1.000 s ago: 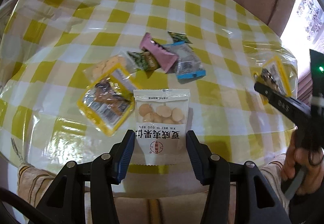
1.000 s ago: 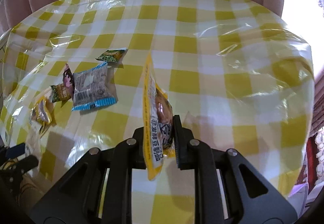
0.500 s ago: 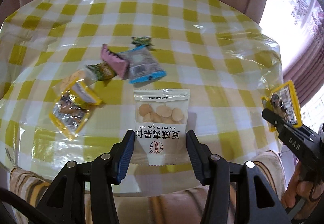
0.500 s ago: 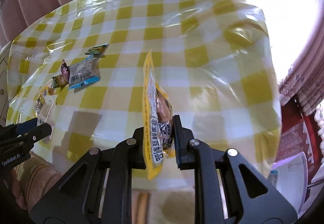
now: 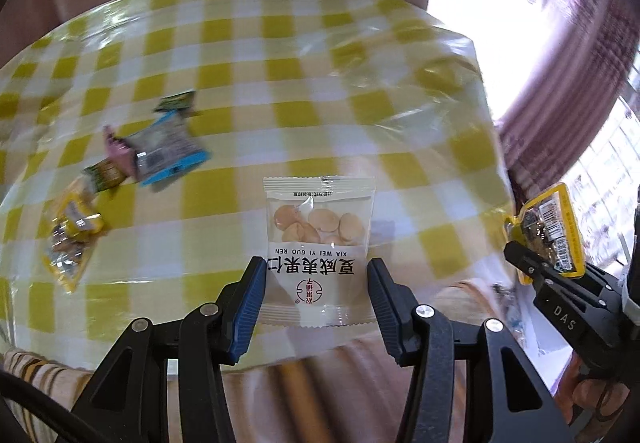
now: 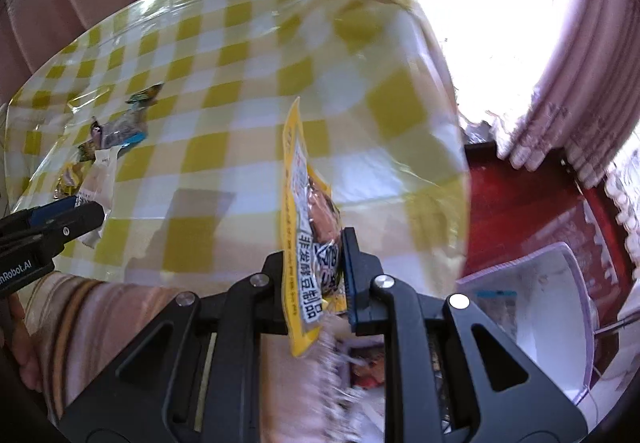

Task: Organize snacks
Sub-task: 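Lift the nut packet with left tool while right lifts the yellow packet, then carry both packets over the white box and open both tools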

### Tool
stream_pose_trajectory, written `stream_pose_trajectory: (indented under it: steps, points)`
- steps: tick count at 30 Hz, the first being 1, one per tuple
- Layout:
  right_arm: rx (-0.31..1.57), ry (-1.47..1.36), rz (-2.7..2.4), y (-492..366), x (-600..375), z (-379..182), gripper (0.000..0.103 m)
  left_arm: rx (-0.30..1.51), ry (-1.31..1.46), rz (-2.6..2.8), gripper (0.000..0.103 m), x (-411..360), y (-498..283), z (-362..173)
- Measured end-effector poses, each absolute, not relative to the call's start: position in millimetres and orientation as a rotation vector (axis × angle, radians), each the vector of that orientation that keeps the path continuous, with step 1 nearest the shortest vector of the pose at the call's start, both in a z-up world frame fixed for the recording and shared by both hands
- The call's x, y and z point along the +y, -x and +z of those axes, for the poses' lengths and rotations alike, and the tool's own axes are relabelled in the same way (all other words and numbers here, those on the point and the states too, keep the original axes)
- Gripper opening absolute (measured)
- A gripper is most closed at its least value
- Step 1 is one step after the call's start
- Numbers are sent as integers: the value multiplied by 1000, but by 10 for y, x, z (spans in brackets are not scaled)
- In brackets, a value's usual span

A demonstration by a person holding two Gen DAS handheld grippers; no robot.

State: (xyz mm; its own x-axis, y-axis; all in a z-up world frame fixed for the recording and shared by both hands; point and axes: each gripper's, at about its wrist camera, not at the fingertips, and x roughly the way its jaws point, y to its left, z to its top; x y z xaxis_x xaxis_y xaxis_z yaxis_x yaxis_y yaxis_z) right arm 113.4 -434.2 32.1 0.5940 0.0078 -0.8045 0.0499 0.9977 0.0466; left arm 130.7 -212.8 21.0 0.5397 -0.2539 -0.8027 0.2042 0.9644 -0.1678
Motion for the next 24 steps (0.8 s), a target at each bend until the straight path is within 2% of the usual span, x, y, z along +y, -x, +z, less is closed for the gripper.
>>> stream_pose_trajectory:
  steps: [11, 24]
  points:
    - [948, -119, -144, -755, -5034, 299, 21, 961, -48, -458, 52, -3086, -1102, 269]
    - [1025, -174, -298, -446, -5732, 29, 21, 1017, -109, -719, 52, -3956, -738, 171]
